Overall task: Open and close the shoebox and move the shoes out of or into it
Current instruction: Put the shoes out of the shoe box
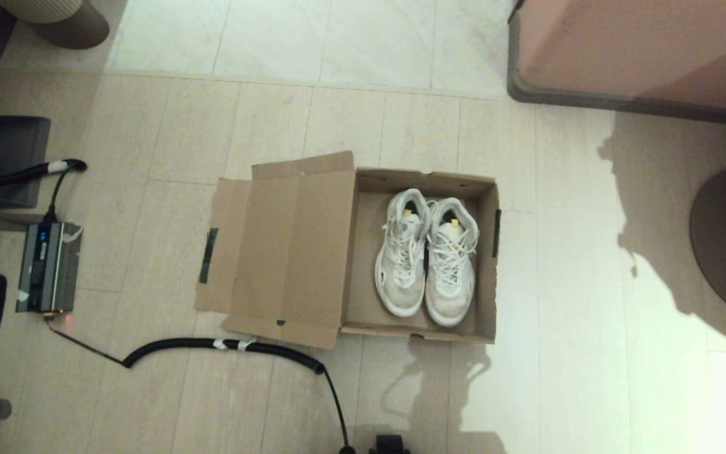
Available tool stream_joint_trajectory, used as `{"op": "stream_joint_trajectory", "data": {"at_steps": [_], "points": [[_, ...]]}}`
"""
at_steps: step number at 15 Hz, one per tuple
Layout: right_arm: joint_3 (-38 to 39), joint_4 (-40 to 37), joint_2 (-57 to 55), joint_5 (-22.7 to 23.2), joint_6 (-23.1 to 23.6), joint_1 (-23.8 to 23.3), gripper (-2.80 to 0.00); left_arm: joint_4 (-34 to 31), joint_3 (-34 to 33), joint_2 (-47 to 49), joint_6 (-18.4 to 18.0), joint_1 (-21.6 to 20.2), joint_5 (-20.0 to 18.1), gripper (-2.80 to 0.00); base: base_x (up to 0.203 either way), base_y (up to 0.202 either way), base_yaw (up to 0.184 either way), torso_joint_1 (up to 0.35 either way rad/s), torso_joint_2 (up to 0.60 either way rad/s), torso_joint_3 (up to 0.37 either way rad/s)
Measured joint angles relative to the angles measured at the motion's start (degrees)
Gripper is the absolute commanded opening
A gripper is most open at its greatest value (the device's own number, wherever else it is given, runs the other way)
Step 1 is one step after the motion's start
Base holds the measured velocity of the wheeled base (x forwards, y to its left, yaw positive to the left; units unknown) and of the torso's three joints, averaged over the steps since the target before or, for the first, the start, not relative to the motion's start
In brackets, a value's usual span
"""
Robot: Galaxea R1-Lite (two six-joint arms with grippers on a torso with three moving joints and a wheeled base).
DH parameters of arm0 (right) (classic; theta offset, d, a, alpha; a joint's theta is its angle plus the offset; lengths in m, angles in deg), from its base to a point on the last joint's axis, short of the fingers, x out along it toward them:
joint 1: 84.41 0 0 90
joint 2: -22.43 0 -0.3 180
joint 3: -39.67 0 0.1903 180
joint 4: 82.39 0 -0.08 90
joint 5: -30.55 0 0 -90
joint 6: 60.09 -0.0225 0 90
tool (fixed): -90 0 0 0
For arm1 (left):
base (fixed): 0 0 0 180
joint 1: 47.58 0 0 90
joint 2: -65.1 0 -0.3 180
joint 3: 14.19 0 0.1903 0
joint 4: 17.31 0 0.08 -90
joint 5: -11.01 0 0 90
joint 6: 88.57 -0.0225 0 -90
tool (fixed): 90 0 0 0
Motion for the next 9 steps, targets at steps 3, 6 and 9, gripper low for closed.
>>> {"op": "stream_joint_trajectory", "data": {"at_steps": [3,6,9], "points": [[-13.05,0.86,-23.88,4.82,-6.78,3.33,0.00,0.02,0.00,0.00,-0.02,0.00,0.04,0.00,0.000,0.000,0.000,0.000,0.00,0.000],[-19.69,6.86,-44.73,3.26,-11.23,10.88,0.00,0.02,0.00,0.00,0.00,0.00,0.00,0.00,0.000,0.000,0.000,0.000,0.00,0.000],[-22.24,19.04,-61.78,-2.48,-13.68,19.74,0.00,0.02,0.00,0.00,-0.02,0.00,-0.02,0.00,0.000,0.000,0.000,0.000,0.00,0.000]]}}
